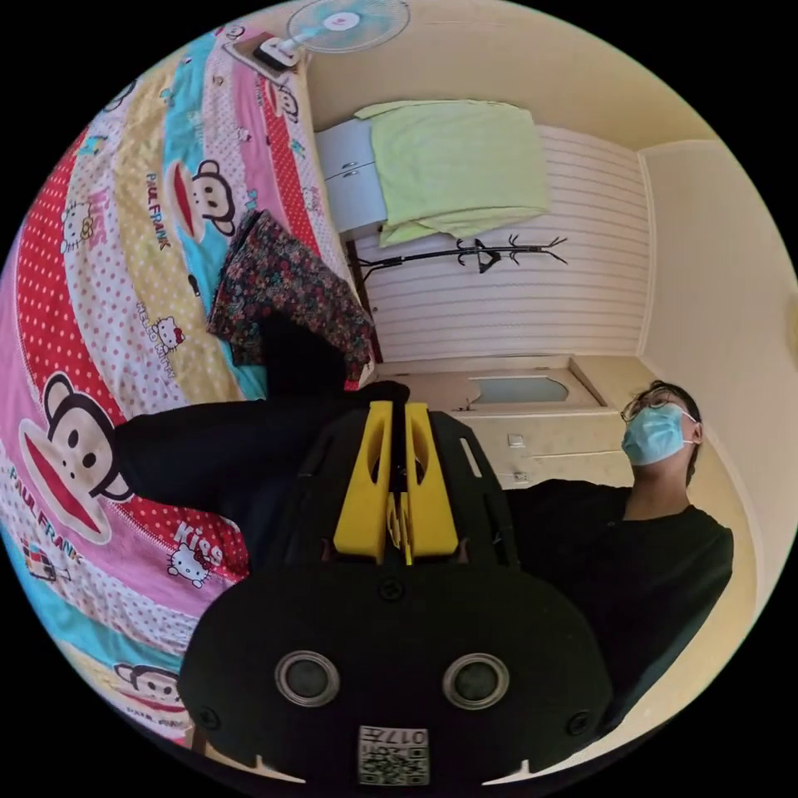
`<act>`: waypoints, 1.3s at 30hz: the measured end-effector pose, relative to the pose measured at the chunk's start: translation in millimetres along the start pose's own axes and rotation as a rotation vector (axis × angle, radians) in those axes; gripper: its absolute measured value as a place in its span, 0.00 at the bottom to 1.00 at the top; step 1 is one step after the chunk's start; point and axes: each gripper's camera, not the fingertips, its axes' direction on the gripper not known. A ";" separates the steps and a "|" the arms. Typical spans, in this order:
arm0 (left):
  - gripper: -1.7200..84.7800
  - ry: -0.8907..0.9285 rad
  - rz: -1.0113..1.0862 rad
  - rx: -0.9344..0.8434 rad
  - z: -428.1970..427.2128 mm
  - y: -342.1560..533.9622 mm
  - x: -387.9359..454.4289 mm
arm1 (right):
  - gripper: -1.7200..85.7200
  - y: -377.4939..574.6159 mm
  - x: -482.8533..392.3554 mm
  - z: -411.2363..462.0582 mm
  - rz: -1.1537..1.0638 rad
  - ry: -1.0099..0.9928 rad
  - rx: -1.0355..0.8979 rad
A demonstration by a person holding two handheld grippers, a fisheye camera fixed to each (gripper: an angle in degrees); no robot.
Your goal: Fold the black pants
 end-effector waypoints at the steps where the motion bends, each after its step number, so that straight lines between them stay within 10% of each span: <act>1: 0.03 0.003 0.060 0.004 -17.8 5.1 17.8 | 0.04 -17.7 -14.0 14.6 -0.076 -0.008 -0.013; 7: 0.02 0.064 0.449 0.019 -112.4 50.8 110.4 | 0.04 -88.5 -53.7 115.4 -0.270 0.119 -0.140; 12: 0.02 0.111 0.622 -0.042 -189.9 115.0 128.4 | 0.04 -111.9 22.8 199.8 0.030 0.408 -0.204; 17: 0.04 0.013 0.324 -0.055 -226.7 174.9 39.0 | 0.03 -77.1 158.8 232.0 0.765 0.889 -0.247; 20: 0.06 -0.084 -0.236 0.022 -230.0 216.7 -80.5 | 0.03 -47.1 197.2 228.4 0.965 0.791 -0.182; 26: 0.02 0.016 -0.490 0.282 -269.0 283.1 -168.8 | 0.02 -25.4 188.0 215.5 0.944 0.534 0.258; 34: 0.13 -0.433 -0.535 0.228 -342.1 185.8 -220.6 | 0.02 -70.1 227.1 260.9 0.982 0.655 0.109; 39: 0.15 -0.390 -0.600 0.215 -345.0 137.6 -288.8 | 0.02 -86.9 247.4 304.7 0.995 0.706 -0.007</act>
